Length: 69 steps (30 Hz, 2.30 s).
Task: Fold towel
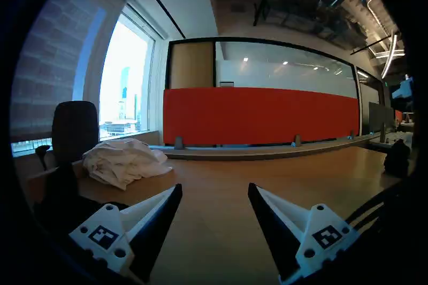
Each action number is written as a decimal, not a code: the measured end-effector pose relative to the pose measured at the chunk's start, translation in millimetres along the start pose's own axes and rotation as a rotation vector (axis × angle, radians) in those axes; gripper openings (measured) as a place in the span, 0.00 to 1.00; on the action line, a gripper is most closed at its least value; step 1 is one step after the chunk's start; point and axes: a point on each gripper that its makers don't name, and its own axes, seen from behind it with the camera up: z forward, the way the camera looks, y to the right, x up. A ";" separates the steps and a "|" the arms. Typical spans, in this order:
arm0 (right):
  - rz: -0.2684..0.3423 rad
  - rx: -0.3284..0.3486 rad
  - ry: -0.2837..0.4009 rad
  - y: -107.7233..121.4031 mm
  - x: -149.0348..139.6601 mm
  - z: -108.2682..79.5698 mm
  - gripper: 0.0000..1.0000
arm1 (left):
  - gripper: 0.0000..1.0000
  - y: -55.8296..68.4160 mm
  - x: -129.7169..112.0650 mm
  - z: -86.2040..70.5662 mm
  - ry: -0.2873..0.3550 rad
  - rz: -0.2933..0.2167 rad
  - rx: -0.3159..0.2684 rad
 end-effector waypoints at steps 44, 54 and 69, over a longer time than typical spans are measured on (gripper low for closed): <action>-0.016 -0.018 0.082 36.4 -1.3 6.1 0.95 | 0.91 1.7 0.2 -1.7 0.009 0.009 -0.005; 0.003 -0.020 0.104 49.1 -22.7 10.5 0.95 | 0.92 2.4 -0.2 -1.7 0.009 0.010 -0.005; 0.057 0.012 0.096 41.4 -69.2 23.8 0.95 | 0.92 2.7 -0.2 -1.2 0.009 0.010 -0.005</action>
